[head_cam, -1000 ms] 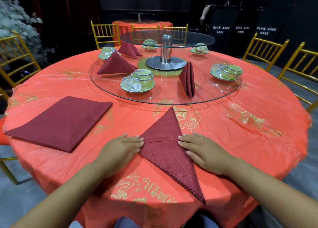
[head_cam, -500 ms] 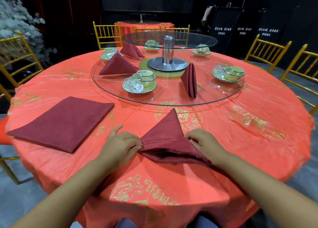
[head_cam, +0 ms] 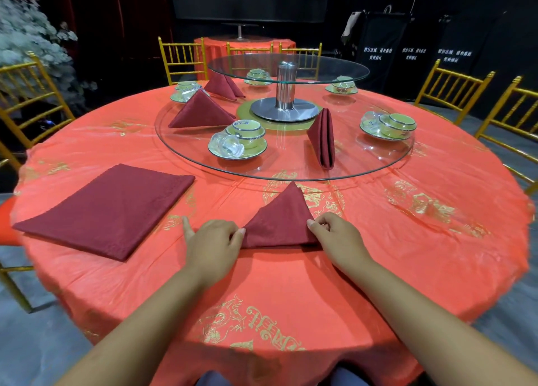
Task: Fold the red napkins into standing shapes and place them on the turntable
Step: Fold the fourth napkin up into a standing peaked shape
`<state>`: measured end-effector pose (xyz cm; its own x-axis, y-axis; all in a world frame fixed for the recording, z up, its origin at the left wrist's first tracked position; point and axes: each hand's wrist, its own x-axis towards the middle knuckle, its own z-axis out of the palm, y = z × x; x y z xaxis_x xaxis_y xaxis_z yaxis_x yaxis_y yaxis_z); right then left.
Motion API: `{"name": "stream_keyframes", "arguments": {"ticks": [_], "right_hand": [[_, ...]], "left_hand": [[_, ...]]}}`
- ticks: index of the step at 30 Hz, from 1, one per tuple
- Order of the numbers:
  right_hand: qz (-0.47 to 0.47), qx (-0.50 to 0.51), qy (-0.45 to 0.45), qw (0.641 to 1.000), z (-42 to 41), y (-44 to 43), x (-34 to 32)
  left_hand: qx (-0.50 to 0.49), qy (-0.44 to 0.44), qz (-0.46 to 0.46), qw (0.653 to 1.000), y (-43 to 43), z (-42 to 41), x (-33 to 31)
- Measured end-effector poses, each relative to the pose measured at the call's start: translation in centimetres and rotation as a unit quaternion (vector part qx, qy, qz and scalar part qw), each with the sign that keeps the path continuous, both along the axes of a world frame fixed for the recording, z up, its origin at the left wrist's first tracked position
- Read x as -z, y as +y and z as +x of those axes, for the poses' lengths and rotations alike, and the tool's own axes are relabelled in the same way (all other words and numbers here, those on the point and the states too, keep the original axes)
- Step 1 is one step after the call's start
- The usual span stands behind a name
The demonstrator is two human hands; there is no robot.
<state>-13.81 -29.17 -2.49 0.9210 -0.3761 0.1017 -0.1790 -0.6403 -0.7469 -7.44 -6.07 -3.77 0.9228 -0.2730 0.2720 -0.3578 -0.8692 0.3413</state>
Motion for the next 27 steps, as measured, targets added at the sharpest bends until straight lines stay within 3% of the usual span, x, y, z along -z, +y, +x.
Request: {"name": "stream_keyframes", "arguments": {"ticks": [4, 9, 15, 24, 27], "right_hand": [[0.006, -0.024, -0.003, 1.0, -1.3, 0.0, 0.0], [-0.06, -0.02, -0.034, 0.997, -2.7, 0.3, 0.8], [-0.23, -0.021, -0.022, 0.973, -2.3, 1.3, 0.8], [-0.29, -0.015, 0.027, 0.957, -2.3, 0.9, 1.2], [-0.294, -0.02, 0.037, 0.955, -2.2, 0.9, 1.1]], "left_hand": [[-0.012, -0.008, 0.015, 1.0, -0.3, -0.7, 0.1], [-0.016, -0.024, 0.03, 0.999, -0.5, -1.7, 0.1], [-0.046, -0.003, 0.051, 0.998, -0.9, -1.8, -0.3], [-0.036, -0.037, 0.053, 0.997, -1.0, -2.7, -0.6], [0.015, -0.07, 0.004, 0.997, -2.1, -3.4, -1.1]]}}
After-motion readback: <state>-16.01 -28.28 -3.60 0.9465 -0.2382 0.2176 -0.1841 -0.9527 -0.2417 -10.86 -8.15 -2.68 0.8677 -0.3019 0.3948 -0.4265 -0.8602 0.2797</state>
